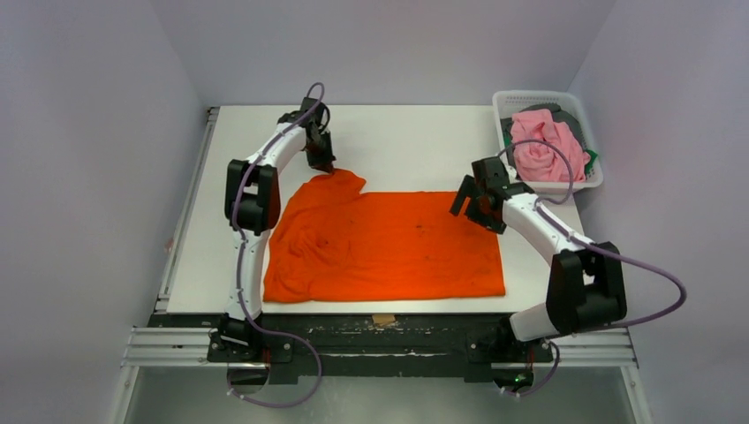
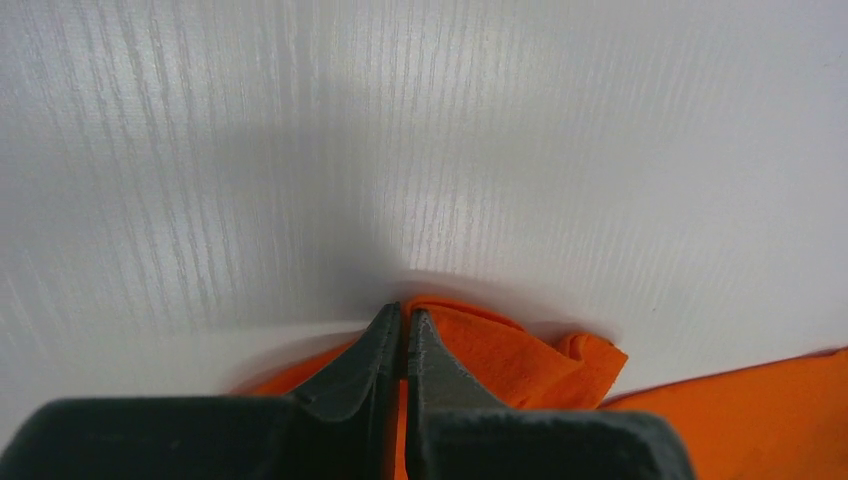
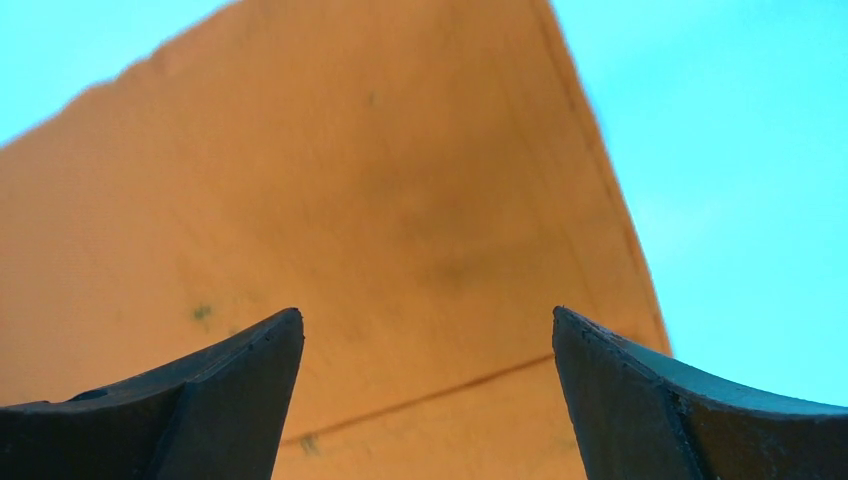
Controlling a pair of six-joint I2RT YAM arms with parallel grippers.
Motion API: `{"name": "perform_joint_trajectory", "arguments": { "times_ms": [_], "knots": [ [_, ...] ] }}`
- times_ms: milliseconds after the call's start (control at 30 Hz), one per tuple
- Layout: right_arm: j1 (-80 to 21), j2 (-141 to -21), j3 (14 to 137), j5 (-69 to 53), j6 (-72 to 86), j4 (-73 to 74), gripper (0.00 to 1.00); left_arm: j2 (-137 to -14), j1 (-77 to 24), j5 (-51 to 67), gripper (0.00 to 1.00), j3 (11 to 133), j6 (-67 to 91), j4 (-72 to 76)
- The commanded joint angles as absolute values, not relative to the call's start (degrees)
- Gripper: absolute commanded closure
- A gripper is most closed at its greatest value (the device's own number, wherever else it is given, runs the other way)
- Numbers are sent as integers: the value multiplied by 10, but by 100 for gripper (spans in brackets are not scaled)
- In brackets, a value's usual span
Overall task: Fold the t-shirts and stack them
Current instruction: Grab the side of the flattened tshirt furthest away from the robot with both arms
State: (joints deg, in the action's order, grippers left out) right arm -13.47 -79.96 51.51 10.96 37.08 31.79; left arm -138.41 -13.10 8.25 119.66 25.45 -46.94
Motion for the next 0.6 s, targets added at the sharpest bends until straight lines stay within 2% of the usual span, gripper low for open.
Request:
{"name": "perform_joint_trajectory", "arguments": {
  "times_ms": [0, 167, 367, 567],
  "knots": [
    [-123, -879, 628, 191, 367, 329, 9, -1317, -132, 72, 100, 1179, 224, -427],
    [-115, -1023, 769, 255, 361, 372, 15, -1274, -144, 59, 100, 1153, 203, -420],
    [-96, -1156, 903, 312, 366, 429, 20, -1197, -155, 54, 100, 1057, 191, -378],
    [-92, -1211, 929, 341, 379, 454, 25, -1153, -167, 53, 100, 994, 185, -357]
  ]
}}
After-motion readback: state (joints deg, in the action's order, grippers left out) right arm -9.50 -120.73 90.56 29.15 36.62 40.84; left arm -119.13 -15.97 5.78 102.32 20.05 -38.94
